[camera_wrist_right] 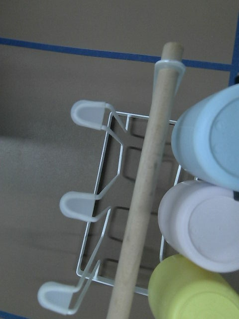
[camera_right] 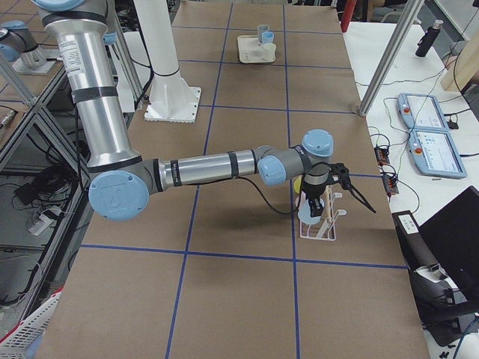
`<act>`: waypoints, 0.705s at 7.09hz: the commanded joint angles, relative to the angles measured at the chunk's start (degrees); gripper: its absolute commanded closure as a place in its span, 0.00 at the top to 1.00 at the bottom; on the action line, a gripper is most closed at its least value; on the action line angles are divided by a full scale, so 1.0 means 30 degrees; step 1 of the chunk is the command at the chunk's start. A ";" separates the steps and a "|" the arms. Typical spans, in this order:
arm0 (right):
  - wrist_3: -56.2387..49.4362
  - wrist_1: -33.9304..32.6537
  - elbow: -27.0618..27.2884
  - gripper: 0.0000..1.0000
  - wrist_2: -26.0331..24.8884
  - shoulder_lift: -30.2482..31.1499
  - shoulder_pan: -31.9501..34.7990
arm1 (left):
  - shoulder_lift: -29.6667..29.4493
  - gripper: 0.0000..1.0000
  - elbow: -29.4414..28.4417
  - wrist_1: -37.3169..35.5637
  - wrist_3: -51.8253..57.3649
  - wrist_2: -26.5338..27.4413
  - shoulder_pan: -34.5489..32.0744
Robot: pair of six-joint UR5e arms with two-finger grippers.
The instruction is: Transfer IKEA cup to right arm and place on rack
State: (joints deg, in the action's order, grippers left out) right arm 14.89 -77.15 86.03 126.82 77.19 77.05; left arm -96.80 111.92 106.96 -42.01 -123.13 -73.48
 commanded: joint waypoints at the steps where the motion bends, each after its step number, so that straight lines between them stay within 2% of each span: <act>1: 0.0074 0.0139 -0.0314 1.00 0.0000 -0.0124 -0.0223 | 0.0068 1.00 0.0047 0.0000 -0.0001 0.0000 0.0000; 5: 0.0133 0.0492 -0.0785 1.00 0.0088 -0.0301 -0.0254 | 0.0098 1.00 0.0222 -0.0058 -0.0001 -0.0029 0.0000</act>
State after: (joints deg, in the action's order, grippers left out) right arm 15.22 -75.74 83.77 126.99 76.41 76.32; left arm -96.52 112.34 106.92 -42.01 -123.16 -73.48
